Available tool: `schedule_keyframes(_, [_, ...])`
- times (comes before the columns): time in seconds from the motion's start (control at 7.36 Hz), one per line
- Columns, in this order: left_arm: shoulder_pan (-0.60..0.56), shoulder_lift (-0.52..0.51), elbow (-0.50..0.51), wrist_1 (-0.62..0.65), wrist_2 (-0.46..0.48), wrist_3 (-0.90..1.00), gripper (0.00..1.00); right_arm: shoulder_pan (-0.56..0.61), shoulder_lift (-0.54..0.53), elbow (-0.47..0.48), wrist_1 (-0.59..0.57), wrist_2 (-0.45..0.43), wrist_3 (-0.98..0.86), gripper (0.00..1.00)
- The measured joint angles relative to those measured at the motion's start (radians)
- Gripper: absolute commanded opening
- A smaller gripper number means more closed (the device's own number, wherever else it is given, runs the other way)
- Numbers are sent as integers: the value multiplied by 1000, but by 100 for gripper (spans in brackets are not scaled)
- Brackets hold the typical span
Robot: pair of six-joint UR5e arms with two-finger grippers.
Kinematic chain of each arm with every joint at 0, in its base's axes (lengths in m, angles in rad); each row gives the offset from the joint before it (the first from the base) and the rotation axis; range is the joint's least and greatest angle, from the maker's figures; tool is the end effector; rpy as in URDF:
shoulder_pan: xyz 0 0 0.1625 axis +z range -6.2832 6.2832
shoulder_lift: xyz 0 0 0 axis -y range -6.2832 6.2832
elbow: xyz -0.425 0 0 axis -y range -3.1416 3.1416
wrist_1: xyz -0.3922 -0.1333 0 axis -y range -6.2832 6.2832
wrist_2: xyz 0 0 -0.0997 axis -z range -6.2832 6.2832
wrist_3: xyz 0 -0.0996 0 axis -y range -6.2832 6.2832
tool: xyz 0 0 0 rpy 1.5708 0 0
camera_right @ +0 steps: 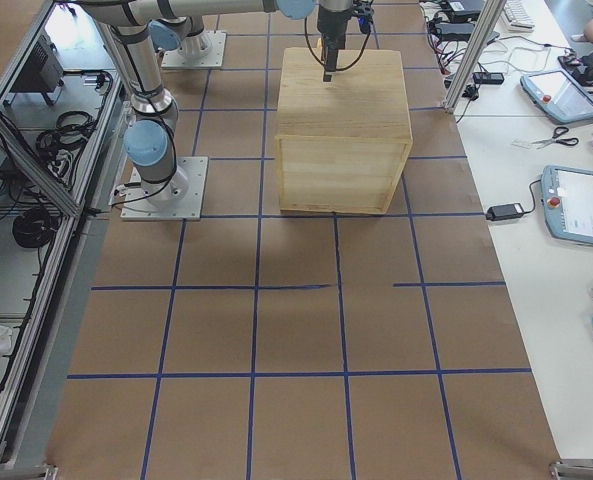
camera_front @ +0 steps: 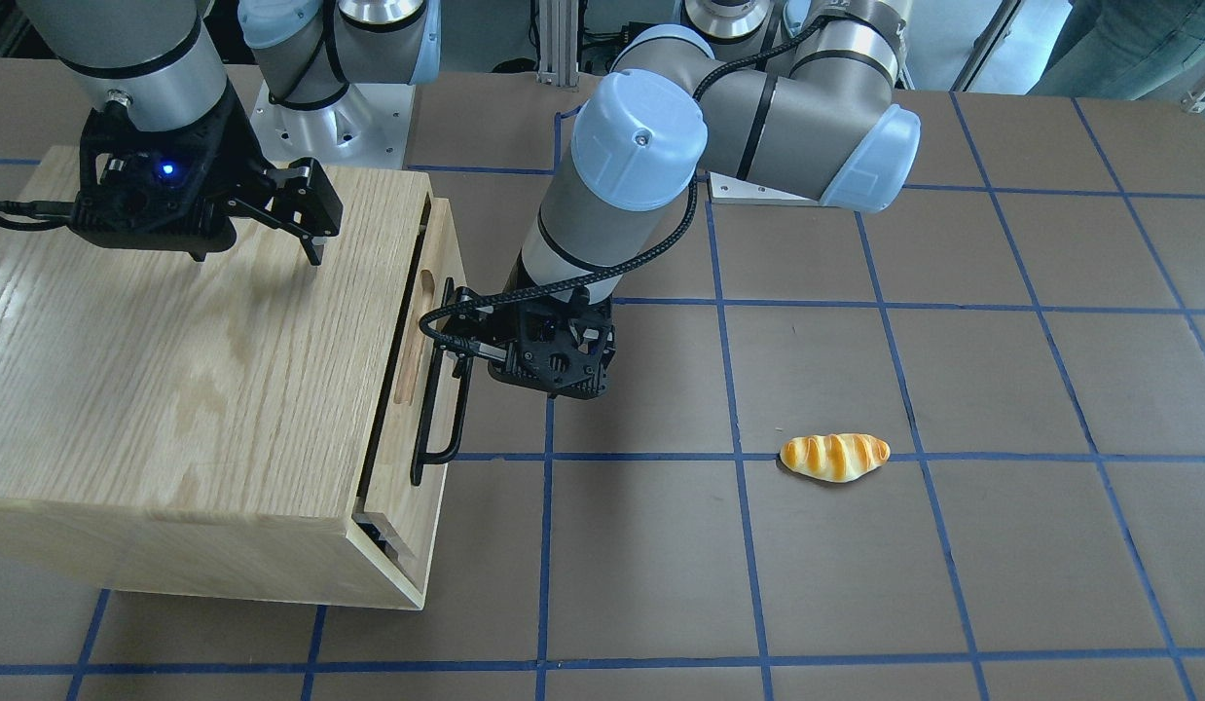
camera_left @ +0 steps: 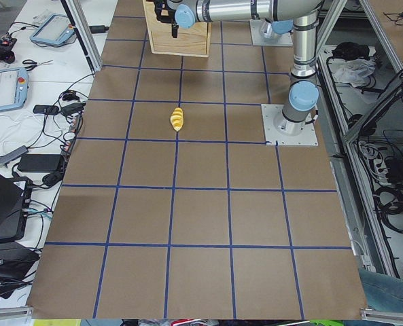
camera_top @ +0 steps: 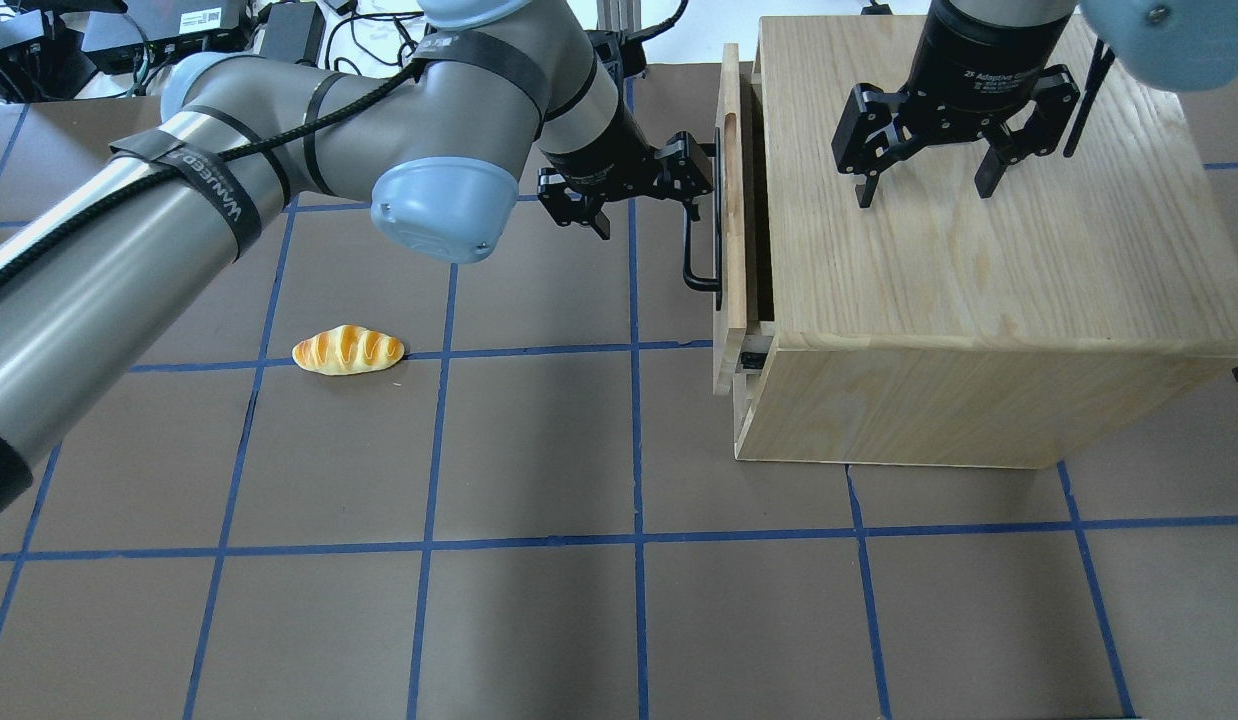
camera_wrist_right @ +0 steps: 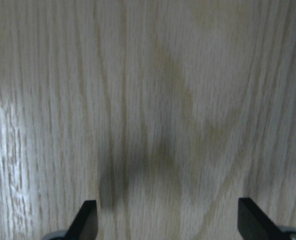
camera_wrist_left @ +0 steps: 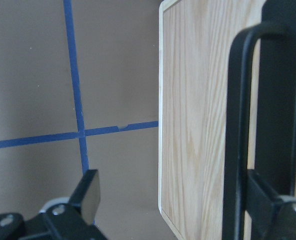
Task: Open upper drawer
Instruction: 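Pull the handle with the left gripper, sliding the drawer out toward the robot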
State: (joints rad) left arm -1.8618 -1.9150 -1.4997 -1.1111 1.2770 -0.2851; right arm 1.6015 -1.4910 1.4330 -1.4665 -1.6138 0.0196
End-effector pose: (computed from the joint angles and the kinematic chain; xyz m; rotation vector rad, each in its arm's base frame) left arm -0.3380 -0.5634 0.3816 -0.0471 -2.8047 0.1337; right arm 0.1449 -0.5162 0.5049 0.0187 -3.0966 -0.0700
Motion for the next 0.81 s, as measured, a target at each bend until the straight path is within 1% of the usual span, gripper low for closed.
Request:
schedule_keyframes(0.54, [40,8,-7,-14,1,50,100,0,0,0,0,0,0,100])
schedule_keyframes(0.81, [56,12,-38,-13,3,67,100,0,0,0,0,0,-1,100])
